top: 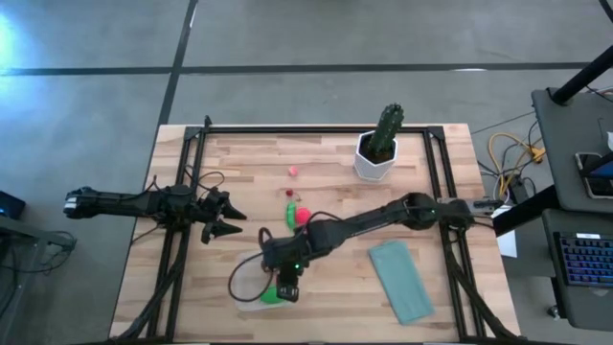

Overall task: Pick and placing Produce into tupperware
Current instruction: Put the right pink peach into the transparent bin, then put the right red strawberry into the transparent bin

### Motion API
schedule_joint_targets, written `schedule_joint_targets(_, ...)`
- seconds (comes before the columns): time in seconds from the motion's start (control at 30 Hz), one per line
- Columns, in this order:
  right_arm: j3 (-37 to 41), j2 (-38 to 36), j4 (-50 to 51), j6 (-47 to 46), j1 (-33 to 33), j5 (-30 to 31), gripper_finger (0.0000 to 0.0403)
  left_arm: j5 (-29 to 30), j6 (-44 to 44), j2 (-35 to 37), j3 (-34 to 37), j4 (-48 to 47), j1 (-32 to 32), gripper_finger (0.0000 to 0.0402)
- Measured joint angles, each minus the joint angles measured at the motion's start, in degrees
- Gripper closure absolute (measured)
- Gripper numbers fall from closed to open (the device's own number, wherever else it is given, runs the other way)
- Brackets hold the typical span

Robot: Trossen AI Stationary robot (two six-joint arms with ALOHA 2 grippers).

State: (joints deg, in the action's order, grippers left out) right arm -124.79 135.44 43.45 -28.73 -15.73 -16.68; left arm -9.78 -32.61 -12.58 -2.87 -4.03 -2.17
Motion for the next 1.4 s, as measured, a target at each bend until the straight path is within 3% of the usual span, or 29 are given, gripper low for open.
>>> schedule_joint_targets(0.37,-2.1,0.9,-0.2,-0.7,0.1,0.7,0.0182,0.0,0.0,0.0,0.2,0.4,0.0,0.0155)
schedule_joint_targets(0.4,-3.0,0.5,1.7,-0.3,0.1,2.7,0.0174,0.0,0.0,0.0,0.2,0.4,0.0,0.0155)
schedule_joint_targets(0.53,-7.3,-2.7,16.3,-0.4,0.1,19.9,0.0159,0.1,0.0,0.0,0.2,0.4,0.0,0.0155)
schedule_joint_targets(0.6,-8.5,-4.0,25.3,-2.3,1.0,22.5,0.0159,0.0,0.0,0.0,0.2,0.4,0.0,0.0155)
schedule_joint_targets(0.7,-7.4,-3.6,37.6,-8.5,2.5,21.4,0.0160,0.0,0.0,-0.1,0.2,0.4,0.0,0.0155)
schedule_joint_targets(0.77,-5.0,-3.0,40.6,-12.1,3.3,21.2,0.0160,0.0,0.0,0.0,0.2,0.4,0.0,0.0155)
schedule_joint_targets(1.17,8.3,-3.0,32.3,-18.6,7.5,15.3,0.0161,0.0,0.0,0.0,0.3,0.6,0.0,0.0155)
schedule_joint_targets(1.4,11.5,-3.0,29.2,-20.6,8.6,14.9,0.0164,0.0,0.0,0.0,0.3,0.6,0.0,0.0155)
